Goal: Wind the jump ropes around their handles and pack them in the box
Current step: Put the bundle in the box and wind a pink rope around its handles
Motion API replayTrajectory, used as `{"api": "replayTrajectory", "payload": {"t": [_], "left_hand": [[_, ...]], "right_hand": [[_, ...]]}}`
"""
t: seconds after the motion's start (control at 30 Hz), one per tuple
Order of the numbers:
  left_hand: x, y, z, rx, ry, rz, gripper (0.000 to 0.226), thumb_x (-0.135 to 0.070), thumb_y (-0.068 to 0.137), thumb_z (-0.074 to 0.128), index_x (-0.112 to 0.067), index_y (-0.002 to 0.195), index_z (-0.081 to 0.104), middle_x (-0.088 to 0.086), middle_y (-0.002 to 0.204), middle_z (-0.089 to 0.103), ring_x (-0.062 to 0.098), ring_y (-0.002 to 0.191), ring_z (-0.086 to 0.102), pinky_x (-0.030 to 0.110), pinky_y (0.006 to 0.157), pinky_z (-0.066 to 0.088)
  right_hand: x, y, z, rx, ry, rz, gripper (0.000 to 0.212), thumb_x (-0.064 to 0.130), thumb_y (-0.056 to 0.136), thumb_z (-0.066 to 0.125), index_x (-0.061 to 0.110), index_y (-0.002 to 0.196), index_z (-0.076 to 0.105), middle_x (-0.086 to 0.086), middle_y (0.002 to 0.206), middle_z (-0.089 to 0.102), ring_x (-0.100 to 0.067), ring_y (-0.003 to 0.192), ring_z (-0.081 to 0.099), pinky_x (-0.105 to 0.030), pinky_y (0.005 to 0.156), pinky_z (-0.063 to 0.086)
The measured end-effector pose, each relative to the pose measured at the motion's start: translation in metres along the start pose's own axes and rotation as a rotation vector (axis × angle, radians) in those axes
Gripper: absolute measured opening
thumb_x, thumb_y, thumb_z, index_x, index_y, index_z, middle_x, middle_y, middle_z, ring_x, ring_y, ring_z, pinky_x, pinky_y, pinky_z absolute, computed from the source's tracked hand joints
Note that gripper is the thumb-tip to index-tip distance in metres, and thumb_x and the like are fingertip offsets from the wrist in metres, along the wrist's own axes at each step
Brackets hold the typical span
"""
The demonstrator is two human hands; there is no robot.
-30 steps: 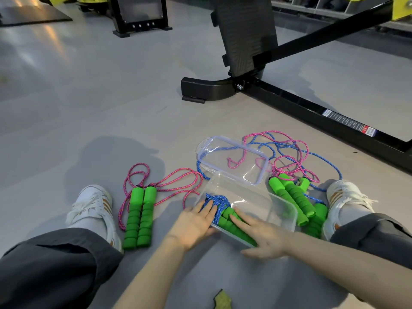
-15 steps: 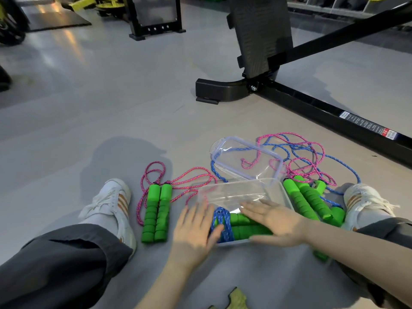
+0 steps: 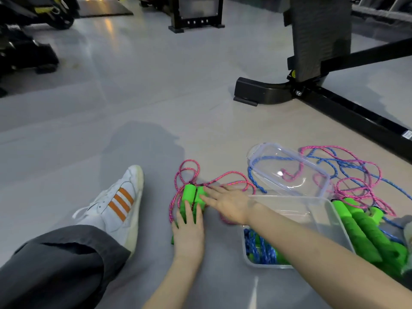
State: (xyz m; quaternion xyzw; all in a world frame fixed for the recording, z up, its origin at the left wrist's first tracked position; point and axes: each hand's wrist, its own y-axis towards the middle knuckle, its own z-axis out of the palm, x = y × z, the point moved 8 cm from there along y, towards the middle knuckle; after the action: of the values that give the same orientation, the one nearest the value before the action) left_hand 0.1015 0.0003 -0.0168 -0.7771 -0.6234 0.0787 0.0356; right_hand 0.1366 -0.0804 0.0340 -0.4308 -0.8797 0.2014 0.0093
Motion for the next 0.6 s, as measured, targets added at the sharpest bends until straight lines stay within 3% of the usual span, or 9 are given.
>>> {"api": "replayTrajectory", "payload": {"t": [0.03,0.13,0.2,0.3,0.4,0.43,0.53,0.6], "left_hand": [[0.007,-0.002,0.010,0.044,0.053,0.049,0.050,-0.010,0.062,0.072,-0.004,0.112,0.071,0.026,0.122,0.061,0.049,0.098,0.063,0.053,0.066,0.057],[0.018,-0.010,0.017,-0.006,0.082,0.256,0.081,-0.019,0.036,0.088,-0.007,0.114,0.070,0.018,0.124,0.062,0.042,0.103,0.064,0.052,0.076,0.056],[0.024,-0.016,0.012,-0.047,0.057,0.360,0.090,-0.029,0.033,0.087,-0.011,0.119,0.066,0.015,0.127,0.061,0.038,0.107,0.063,0.052,0.082,0.055],[0.034,-0.016,0.015,-0.106,0.046,0.384,0.088,-0.038,0.047,0.080,-0.019,0.127,0.049,0.012,0.132,0.058,0.039,0.112,0.060,0.054,0.085,0.051],[0.042,-0.017,0.008,-0.242,0.055,0.338,0.050,-0.041,0.081,0.048,-0.027,0.129,0.045,0.014,0.133,0.057,0.044,0.115,0.049,0.060,0.085,0.047],[0.043,-0.018,0.008,-0.266,0.060,0.330,0.047,-0.037,0.084,0.042,-0.027,0.130,0.044,0.016,0.134,0.055,0.044,0.114,0.047,0.061,0.085,0.047],[0.038,-0.028,0.009,-0.320,0.096,0.382,0.053,-0.017,0.080,0.038,-0.020,0.132,0.043,0.015,0.137,0.044,0.050,0.108,0.057,0.058,0.082,0.050],[0.034,-0.036,0.011,-0.369,0.134,0.451,0.056,-0.010,0.077,0.034,-0.015,0.132,0.043,0.011,0.137,0.044,0.049,0.106,0.060,0.058,0.080,0.053]], "right_hand": [[0.003,0.007,0.001,0.002,-0.039,-0.025,0.066,0.005,0.095,0.038,0.017,0.151,0.005,-0.009,0.159,0.000,-0.026,0.146,0.006,-0.040,0.116,0.006],[0.010,0.022,0.001,-0.007,-0.102,-0.103,0.065,0.006,0.096,0.037,0.018,0.151,0.005,-0.010,0.159,0.000,-0.026,0.145,0.005,-0.040,0.116,0.004],[0.012,0.028,0.006,0.022,-0.090,-0.115,0.064,0.010,0.096,0.038,0.018,0.151,0.005,-0.010,0.159,0.004,-0.025,0.145,0.010,-0.039,0.116,0.008],[0.018,0.028,0.010,0.033,-0.012,-0.122,0.067,0.013,0.093,0.046,0.013,0.150,0.012,-0.017,0.156,0.016,-0.030,0.141,0.024,-0.036,0.114,0.019],[0.020,0.026,0.006,-0.083,0.024,-0.152,0.067,0.016,0.072,0.071,0.006,0.134,0.049,-0.020,0.132,0.054,-0.033,0.118,0.056,-0.037,0.099,0.044],[0.020,0.025,0.007,-0.090,0.005,-0.171,0.062,0.015,0.074,0.066,0.004,0.134,0.049,-0.020,0.134,0.053,-0.034,0.121,0.054,-0.037,0.101,0.042],[0.030,0.021,0.011,-0.047,0.033,-0.249,0.056,0.005,0.089,0.029,0.000,0.145,0.025,-0.023,0.152,0.022,-0.039,0.140,0.022,-0.042,0.114,0.020],[0.031,0.024,0.011,-0.039,0.037,-0.241,0.056,0.001,0.094,0.030,0.006,0.148,0.017,-0.020,0.156,0.011,-0.035,0.144,0.011,-0.040,0.116,0.016]]}}
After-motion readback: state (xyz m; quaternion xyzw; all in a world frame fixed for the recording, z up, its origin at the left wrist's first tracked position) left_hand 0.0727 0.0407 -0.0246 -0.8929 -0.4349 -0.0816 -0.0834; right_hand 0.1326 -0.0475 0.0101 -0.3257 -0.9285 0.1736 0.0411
